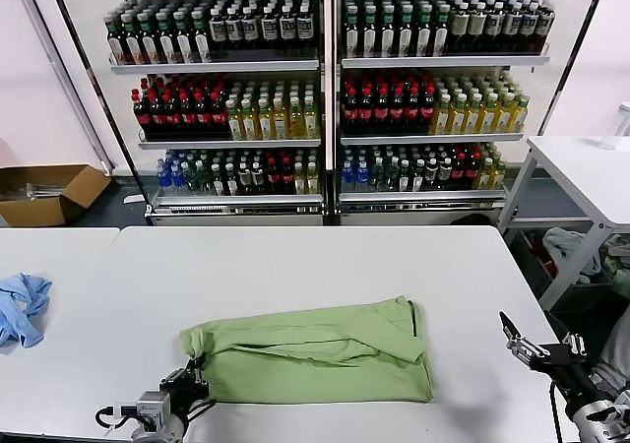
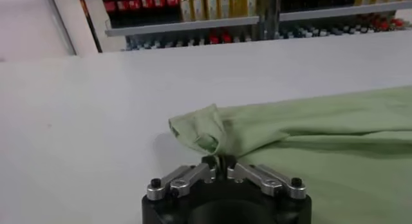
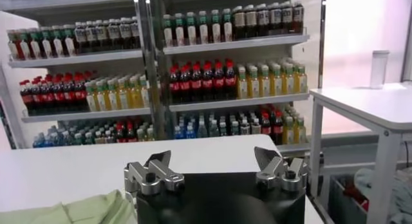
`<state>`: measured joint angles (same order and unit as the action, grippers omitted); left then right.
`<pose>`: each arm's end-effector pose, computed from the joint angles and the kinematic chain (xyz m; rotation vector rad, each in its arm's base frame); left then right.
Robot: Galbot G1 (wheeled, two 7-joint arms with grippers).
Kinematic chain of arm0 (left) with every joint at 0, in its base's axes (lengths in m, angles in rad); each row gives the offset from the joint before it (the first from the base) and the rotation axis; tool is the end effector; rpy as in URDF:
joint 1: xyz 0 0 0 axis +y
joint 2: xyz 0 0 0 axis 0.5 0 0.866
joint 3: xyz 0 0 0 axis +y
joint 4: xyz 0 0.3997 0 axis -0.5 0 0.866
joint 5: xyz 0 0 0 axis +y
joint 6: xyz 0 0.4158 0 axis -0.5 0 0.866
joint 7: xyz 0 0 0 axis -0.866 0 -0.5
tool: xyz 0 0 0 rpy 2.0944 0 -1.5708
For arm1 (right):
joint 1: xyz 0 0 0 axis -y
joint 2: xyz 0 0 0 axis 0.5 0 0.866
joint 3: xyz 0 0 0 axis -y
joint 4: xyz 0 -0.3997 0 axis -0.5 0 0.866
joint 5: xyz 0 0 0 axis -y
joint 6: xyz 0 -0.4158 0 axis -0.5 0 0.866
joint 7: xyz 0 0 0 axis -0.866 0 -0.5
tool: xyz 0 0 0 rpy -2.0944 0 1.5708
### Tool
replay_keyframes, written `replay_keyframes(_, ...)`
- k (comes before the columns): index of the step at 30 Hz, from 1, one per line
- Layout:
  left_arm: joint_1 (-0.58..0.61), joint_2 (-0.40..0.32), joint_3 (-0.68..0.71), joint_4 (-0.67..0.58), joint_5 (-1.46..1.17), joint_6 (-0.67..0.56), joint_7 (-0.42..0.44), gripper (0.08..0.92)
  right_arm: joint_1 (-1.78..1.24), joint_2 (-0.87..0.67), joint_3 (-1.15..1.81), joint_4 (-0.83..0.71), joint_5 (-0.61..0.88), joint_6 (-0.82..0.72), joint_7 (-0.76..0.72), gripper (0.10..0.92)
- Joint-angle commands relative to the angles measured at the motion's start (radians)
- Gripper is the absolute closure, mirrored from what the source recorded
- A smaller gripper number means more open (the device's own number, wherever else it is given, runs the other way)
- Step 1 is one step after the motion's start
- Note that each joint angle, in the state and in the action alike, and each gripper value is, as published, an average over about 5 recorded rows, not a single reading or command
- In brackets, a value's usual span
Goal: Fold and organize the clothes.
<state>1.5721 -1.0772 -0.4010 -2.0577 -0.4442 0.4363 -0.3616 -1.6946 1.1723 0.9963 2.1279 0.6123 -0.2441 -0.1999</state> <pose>0.2144 0.0576 -0.3575 0.0288 -2.5774 -0.1412 0.1883 -0.2179 -0.2720 0.0774 -2.9556 -0.0913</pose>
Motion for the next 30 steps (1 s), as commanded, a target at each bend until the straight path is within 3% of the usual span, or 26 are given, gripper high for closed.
replay_keyframes(1,0.003,0.04,-0.114,0.005,0.076,-0.047,0.035,0.899,0.0,-0.005,0.004,0.005,0.012,0.002,0.003,0.203)
replay_keyframes(9,-0.005,0.159,-0.443,0.091,0.061,-0.131,0.255,0.906,0.017,-0.007,-0.016,0.019,0.038,-0.006,0.009,0.203)
replay_keyframes(15,-0.031,0.22,-0.536,0.089,0.037,-0.173,0.349,0.906,0.028,-0.016,-0.03,0.014,0.039,-0.005,0.01,0.203)
replay_keyframes(21,-0.036,0.195,-0.419,-0.073,0.054,-0.168,0.351,0.906,0.031,-0.015,-0.044,0.014,0.037,-0.004,0.009,0.203)
replay_keyframes(30,-0.041,0.138,-0.044,-0.227,0.073,-0.195,0.329,0.906,0.028,0.001,-0.06,0.026,0.026,-0.005,0.009,0.203)
